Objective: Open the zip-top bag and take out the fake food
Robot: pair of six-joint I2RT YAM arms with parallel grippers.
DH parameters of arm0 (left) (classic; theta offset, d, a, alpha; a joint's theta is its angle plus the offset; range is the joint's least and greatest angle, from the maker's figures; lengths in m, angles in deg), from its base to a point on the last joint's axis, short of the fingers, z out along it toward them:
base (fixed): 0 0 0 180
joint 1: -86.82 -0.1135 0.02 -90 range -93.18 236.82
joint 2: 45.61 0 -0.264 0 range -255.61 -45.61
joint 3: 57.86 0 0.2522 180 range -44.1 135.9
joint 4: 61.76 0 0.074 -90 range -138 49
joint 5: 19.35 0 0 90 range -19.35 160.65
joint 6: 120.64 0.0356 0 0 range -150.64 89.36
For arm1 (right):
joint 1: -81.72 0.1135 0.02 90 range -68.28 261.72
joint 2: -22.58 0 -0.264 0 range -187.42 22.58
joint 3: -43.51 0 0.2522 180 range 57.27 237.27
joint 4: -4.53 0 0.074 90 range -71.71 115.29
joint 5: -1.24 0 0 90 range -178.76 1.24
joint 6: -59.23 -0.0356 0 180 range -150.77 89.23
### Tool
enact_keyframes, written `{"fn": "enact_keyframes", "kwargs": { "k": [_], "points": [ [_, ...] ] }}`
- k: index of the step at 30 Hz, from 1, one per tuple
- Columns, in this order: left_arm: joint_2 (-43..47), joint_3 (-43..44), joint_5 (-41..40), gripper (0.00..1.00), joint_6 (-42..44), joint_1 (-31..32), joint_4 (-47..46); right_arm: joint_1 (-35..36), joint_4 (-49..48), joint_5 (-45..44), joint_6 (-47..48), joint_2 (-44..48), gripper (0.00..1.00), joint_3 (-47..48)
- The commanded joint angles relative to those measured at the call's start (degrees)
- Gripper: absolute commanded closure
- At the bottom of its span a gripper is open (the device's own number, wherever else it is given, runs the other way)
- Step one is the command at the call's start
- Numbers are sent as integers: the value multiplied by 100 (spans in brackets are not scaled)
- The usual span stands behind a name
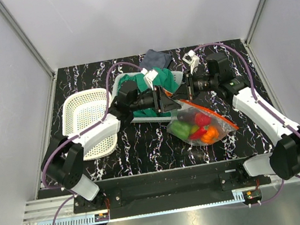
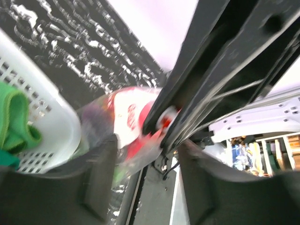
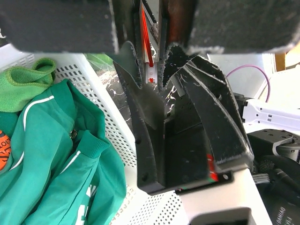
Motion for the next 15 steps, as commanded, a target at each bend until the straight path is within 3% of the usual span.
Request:
{"fn": "enact_keyframes", "kwargs": {
  "k": [1,2,6,10,15],
  "points": [
    [-150,252,327,55,-418,-25,-918,53,-69,127,-24,154,98,31],
    [-159,261,344,68,-445,-25,-972,53,-51,127,-33,163,97,22],
    [-195,296,318,90,-340,-34,-823,53,1,-5,-16,233,80,5],
    [-159,261,292,100,-243,-42,-761,53,72,-49,2,269,73,-22],
    [-142,209,275,100,-217,-42,-752,53,151,-58,72,278,71,-13]
  ]
}}
